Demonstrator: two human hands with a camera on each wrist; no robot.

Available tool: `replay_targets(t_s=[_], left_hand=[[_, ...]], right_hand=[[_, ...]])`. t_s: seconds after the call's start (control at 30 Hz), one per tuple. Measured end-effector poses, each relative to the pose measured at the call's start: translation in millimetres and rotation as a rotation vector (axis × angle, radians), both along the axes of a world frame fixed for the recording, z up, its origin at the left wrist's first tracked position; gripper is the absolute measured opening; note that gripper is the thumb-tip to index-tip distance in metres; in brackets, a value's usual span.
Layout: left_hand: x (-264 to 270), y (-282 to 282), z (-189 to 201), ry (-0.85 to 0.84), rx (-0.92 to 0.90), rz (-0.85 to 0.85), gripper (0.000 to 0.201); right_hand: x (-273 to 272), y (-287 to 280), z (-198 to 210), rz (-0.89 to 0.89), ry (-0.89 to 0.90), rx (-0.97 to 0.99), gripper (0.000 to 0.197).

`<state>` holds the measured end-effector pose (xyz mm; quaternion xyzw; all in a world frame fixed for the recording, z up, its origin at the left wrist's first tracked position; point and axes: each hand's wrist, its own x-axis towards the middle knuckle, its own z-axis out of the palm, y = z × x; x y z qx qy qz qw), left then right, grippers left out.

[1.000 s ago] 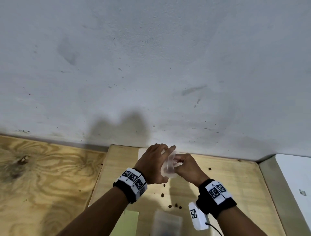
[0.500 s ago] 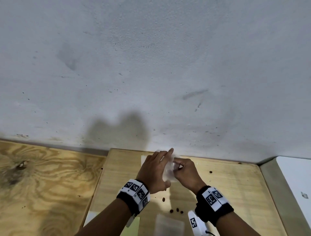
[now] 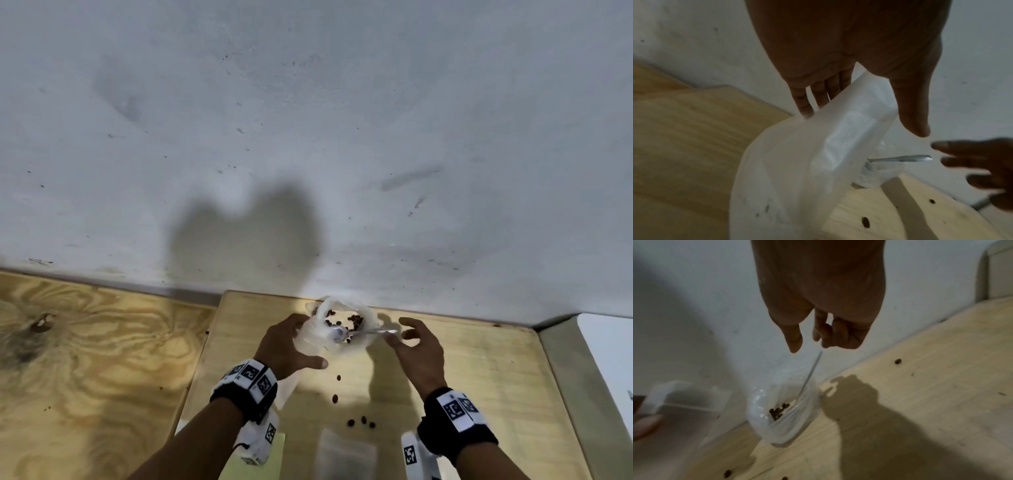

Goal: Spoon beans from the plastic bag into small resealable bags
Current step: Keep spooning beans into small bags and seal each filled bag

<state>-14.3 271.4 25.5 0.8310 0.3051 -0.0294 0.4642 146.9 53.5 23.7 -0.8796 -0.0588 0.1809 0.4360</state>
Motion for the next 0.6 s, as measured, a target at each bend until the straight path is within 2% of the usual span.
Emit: replay_targets(t_s=[0.07,0.13,0.23,0.27,0.33,0.4,0.5,0.6], left_hand=[[3.1,6.0,-8.6,0.045,-0.037,0.033,0.082],[11.0,9.3,-14.8,0.077,-0.081,0.048,0.083],[27.2,12.3,-20.2,0.112,-0.111,0.022,0.099],[32.8,12.8,-19.9,0.126,-0.116,-0.001,0.102],[44.0,13.1,-20.1,0.146,-0.134,-0.057,0.099],[53.6,13.0,-20.5,0.162,-0.150,-0.103,0.090],[61.8,12.6,-25.0,0.171,-0.179,-0.067,0.081],[63.2,13.7,-29.3,0.165,-0.143,-0.015,0.081]], right_hand=[[7.8,-0.5,-8.7,-0.038,0.093,-0.096,0.059],[14.6,4.8,-16.2,-0.022,0.219,-0.129,0.064],[22.5,16.2,-31.6,-0.021,0.295,-0.091,0.036],[23.3,20.0,-35.1,-0.027,0.295,-0.067,0.026],[24.5,26.6,-39.2,-0.052,0.274,-0.019,0.017],[24.3,32.5,-40.2,-0.088,0.254,0.023,0.017],[18.7,38.6,-36.4,-0.086,0.224,0.102,0.021],[9.0,38.4,-31.3,-0.015,0.041,0.135,0.021]])
